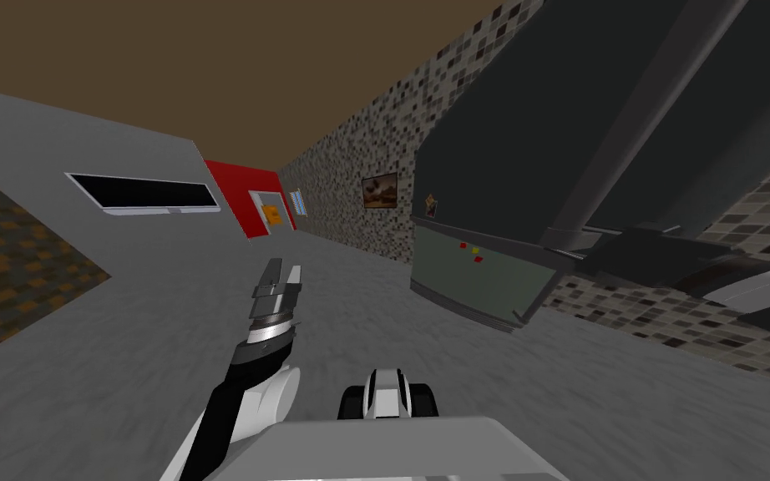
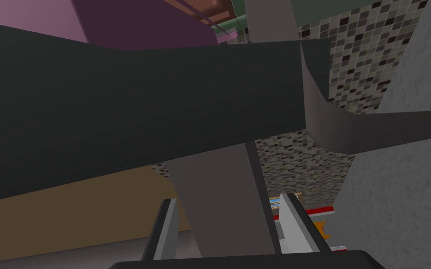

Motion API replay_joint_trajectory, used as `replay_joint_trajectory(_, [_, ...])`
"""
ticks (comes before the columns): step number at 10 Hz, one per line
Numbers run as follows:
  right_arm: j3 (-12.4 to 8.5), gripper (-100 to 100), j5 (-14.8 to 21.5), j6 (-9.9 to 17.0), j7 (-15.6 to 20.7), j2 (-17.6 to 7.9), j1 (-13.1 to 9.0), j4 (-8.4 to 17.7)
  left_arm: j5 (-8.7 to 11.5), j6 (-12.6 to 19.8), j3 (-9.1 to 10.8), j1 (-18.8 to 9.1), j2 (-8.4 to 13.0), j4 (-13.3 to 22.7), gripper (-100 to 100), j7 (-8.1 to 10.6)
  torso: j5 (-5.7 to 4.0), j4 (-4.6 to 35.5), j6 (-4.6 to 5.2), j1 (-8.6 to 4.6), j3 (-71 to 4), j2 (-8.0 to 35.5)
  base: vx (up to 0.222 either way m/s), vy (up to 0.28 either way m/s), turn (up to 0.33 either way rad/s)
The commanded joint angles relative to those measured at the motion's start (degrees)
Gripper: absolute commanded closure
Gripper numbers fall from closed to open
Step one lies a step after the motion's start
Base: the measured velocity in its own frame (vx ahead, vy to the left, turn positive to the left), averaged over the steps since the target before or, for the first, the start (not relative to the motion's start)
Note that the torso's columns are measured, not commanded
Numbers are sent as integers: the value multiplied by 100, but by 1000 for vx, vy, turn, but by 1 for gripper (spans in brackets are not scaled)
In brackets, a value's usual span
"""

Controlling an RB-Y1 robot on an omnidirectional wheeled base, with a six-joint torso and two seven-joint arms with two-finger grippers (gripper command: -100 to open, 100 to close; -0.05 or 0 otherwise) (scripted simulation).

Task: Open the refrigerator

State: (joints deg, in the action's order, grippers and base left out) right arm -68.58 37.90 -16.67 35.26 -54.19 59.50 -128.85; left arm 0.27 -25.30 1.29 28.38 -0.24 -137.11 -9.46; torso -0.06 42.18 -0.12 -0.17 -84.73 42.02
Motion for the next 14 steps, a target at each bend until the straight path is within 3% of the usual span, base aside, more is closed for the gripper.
replay_joint_trajectory(1, [-3,100,24,49,14,6,35,81,0,0,0,0,-1,0,0,0,-2,-8,-3,17,-6,-10,59,251,-45])
replay_joint_trajectory(9, [-102,100,106,329,-8,89,303,269,0,0,1,0,1,0,0,0,-4,15,12,-37,20,36,33,249,-48])
replay_joint_trajectory(13, [-159,100,135,492,-16,144,464,433,0,0,0,1,0,0,0,0,-6,-3,7,14,8,6,105,288,-62])
replay_joint_trajectory(14, [-374,-100,45,423,-137,12,550,434,0,0,0,1,0,-1,0,0,-6,-1,9,4,7,9,56,140,-127])
